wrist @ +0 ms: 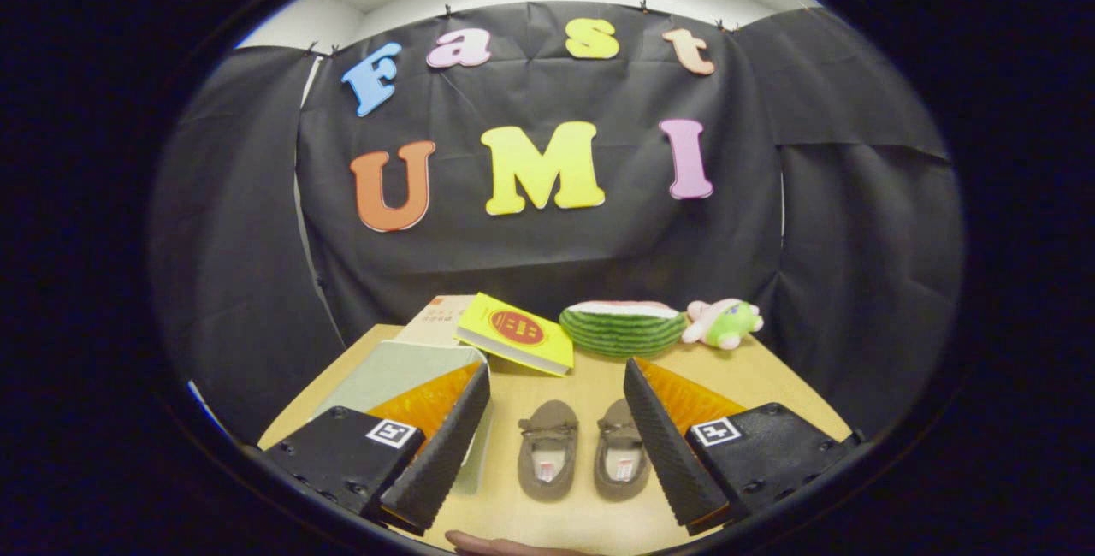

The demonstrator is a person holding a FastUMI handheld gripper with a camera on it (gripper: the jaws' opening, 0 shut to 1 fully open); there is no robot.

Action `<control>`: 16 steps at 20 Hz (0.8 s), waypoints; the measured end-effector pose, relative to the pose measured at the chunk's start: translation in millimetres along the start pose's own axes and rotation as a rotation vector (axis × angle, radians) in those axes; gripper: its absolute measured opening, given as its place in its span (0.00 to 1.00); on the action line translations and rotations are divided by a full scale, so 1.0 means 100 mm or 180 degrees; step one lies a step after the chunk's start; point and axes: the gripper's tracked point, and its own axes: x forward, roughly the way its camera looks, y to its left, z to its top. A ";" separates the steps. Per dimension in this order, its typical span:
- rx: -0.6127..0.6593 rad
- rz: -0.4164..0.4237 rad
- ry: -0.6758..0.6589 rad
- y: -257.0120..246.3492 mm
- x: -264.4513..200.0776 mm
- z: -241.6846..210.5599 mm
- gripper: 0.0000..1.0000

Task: Open the storage box then place both shoes into the box .Put the left shoe in first, then the right shoe, with the right side of both shoes facing outward in a uniform manner.

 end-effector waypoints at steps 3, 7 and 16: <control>0.0175 0.0275 0.0359 0.09 0.31 -0.19 1.00; 0.0433 0.0795 0.0581 0.27 0.69 -0.32 0.99; 0.2022 0.2199 0.1495 0.64 1.40 -0.74 0.99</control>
